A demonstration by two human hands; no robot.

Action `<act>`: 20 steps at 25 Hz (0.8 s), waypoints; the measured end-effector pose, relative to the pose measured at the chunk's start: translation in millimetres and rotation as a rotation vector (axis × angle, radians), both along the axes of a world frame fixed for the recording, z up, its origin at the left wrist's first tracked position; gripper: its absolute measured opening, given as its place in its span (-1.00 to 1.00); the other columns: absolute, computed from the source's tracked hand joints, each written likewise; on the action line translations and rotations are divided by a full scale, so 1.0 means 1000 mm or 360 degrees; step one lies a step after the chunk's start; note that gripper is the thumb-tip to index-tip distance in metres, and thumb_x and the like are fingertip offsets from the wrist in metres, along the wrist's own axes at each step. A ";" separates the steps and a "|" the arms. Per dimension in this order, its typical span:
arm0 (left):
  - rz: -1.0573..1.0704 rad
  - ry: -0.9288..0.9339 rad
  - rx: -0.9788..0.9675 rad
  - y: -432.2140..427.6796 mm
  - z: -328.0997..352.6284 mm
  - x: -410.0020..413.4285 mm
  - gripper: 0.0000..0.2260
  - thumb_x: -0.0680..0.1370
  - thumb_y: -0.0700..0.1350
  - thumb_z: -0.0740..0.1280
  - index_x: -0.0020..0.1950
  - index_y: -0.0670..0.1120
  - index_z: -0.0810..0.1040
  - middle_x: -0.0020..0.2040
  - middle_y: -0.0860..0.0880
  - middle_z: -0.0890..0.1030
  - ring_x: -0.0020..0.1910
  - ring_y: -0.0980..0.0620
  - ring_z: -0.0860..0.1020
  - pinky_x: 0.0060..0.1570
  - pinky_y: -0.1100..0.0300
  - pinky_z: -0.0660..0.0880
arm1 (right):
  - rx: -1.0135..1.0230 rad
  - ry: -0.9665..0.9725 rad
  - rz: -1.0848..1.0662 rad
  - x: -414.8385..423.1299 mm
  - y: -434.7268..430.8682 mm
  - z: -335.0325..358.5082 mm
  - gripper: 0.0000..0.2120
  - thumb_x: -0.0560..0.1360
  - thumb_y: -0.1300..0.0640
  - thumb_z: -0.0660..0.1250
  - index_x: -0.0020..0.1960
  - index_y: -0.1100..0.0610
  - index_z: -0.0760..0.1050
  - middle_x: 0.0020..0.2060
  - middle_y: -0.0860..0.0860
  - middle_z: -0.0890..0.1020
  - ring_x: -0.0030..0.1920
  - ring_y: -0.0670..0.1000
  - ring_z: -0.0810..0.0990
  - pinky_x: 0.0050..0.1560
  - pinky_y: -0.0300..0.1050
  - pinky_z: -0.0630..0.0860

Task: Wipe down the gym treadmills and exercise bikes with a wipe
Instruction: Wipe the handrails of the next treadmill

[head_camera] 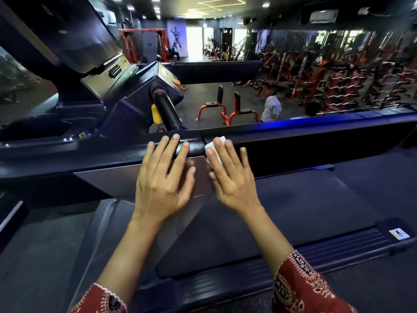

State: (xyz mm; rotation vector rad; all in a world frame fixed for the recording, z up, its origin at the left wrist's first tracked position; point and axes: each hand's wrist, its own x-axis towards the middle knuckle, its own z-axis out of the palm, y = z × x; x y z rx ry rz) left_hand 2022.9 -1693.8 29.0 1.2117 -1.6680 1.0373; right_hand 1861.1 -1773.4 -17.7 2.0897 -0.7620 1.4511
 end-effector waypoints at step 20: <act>0.0011 -0.0095 0.0013 -0.049 -0.001 -0.095 -0.63 0.52 -0.12 0.31 0.27 -0.27 0.53 0.26 -0.27 0.52 0.28 -0.18 0.41 0.36 -0.07 0.25 | 0.0018 0.0065 -0.0109 -0.084 -0.033 -0.003 -0.51 0.67 0.08 -0.06 0.57 0.14 -0.02 0.56 0.07 0.00 0.55 0.08 -0.05 0.52 0.08 -0.09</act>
